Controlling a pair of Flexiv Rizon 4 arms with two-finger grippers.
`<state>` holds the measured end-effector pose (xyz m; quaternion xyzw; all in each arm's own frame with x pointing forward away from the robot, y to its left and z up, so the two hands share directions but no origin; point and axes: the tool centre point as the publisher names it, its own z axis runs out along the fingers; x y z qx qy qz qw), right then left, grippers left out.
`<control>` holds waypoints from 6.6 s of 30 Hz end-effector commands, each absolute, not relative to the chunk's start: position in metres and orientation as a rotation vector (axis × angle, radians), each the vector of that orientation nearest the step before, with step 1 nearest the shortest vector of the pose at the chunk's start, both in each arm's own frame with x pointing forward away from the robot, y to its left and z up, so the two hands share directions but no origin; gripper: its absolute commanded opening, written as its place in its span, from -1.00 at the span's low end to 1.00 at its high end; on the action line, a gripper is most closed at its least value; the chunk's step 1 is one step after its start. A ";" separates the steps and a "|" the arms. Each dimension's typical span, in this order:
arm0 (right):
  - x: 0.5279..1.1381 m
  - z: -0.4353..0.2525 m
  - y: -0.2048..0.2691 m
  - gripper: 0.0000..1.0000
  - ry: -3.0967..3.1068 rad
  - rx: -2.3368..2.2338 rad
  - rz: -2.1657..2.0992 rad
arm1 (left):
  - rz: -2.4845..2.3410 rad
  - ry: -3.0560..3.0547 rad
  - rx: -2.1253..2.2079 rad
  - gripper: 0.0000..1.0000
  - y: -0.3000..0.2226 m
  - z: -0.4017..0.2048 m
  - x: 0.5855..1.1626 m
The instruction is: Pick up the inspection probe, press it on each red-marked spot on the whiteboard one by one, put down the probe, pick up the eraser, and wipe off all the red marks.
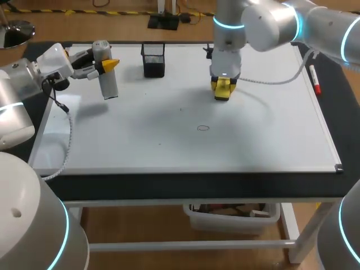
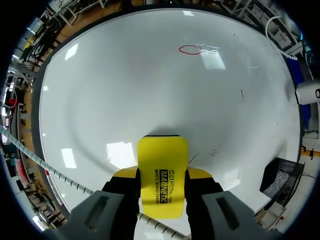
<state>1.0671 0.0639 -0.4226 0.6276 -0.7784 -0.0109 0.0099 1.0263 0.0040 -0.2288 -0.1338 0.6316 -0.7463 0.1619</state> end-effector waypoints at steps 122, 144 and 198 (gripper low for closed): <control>1.040 -0.379 -0.144 -1.00 -2.768 1.492 0.075 | -2.579 2.007 0.276 -1.00 -0.295 -0.268 0.897; 1.040 -0.379 -0.144 -1.00 -2.768 1.492 0.075 | -2.481 2.112 0.257 -1.00 -0.292 -0.286 0.906; 1.040 -0.379 -0.144 -1.00 -2.768 1.492 0.075 | -2.423 1.923 0.030 -1.00 -0.178 -0.246 0.964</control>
